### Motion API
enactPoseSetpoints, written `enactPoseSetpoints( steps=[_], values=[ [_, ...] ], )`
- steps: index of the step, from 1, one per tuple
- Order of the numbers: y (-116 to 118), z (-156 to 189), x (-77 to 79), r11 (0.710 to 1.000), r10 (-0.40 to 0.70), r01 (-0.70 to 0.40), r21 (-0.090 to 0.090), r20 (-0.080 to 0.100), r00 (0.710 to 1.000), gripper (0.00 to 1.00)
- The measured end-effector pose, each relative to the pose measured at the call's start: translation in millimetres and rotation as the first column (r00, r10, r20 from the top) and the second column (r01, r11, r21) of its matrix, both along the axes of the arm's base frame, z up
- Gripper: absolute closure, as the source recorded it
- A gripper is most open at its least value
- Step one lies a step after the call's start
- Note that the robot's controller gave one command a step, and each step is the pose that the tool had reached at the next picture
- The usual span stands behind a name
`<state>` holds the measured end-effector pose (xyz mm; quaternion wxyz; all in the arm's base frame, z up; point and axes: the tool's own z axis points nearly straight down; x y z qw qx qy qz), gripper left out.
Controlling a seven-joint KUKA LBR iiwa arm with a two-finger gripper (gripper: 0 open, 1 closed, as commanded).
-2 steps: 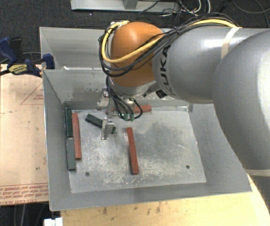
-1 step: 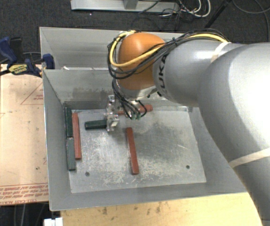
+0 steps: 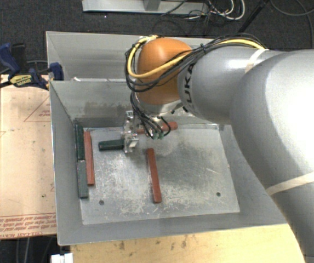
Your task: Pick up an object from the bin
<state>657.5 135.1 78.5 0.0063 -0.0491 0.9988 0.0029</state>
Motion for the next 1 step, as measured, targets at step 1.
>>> enactPoseSetpoints(
  steps=[1],
  values=[
    [-22.0, 186.4, -5.7, 1.000, 0.001, -0.001, -0.004, 0.000, 1.000, 1.00]
  ],
)
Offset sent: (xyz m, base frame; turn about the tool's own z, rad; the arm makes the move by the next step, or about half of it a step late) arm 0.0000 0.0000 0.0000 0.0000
